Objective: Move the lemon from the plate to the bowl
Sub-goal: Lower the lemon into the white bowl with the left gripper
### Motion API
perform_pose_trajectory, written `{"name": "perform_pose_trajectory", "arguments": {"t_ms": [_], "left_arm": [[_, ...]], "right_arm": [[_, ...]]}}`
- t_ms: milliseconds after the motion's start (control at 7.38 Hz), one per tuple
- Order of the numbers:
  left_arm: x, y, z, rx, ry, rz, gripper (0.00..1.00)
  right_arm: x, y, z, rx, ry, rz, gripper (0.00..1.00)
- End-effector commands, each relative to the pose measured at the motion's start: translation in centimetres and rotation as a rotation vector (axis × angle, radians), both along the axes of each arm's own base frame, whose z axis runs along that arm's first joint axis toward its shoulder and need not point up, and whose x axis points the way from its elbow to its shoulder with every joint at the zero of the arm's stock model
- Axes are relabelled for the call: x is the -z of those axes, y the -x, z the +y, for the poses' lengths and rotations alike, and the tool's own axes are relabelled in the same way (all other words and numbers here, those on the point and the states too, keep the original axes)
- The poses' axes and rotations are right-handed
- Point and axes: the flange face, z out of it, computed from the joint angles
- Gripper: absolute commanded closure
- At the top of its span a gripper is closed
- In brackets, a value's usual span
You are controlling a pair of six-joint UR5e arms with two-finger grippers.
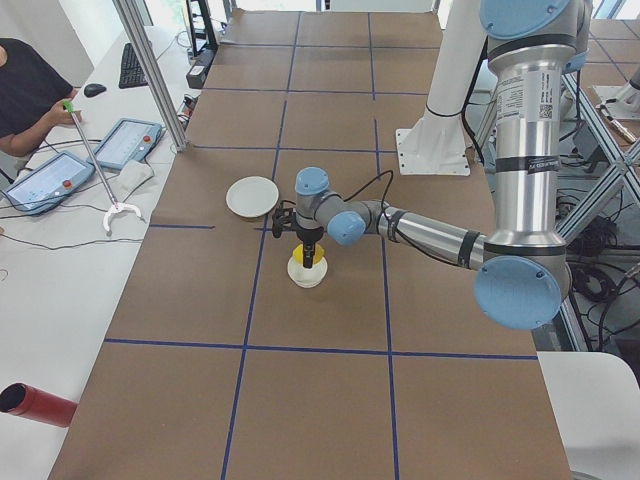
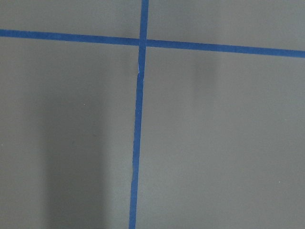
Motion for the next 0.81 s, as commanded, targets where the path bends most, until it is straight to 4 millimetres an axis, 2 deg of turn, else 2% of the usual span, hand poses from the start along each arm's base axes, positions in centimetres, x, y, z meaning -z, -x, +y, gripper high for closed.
{"name": "perform_pose_trajectory", "arguments": {"t_ms": [0,406,542,677], "left_arm": [[-0.41,0.01,0.02,-0.01,-0.005,-0.005,1.0],[-0.58,-0.15,-0.06,-0.024,-0.014,-0.008,1.0],[-0.65,-0.16,-0.06,-0.026,-0.013,-0.008,0.67],[-0.73,-0.16,-0.06,-0.026,-0.012,-0.009,0.39]], "right_arm": [[0.0,0.0,0.0,0.0,0.0,0.0,0.0],[0.0,0.0,0.0,0.0,0.0,0.0,0.0],[0.0,0.0,0.0,0.0,0.0,0.0,0.0],[0.0,0.0,0.0,0.0,0.0,0.0,0.0]]}}
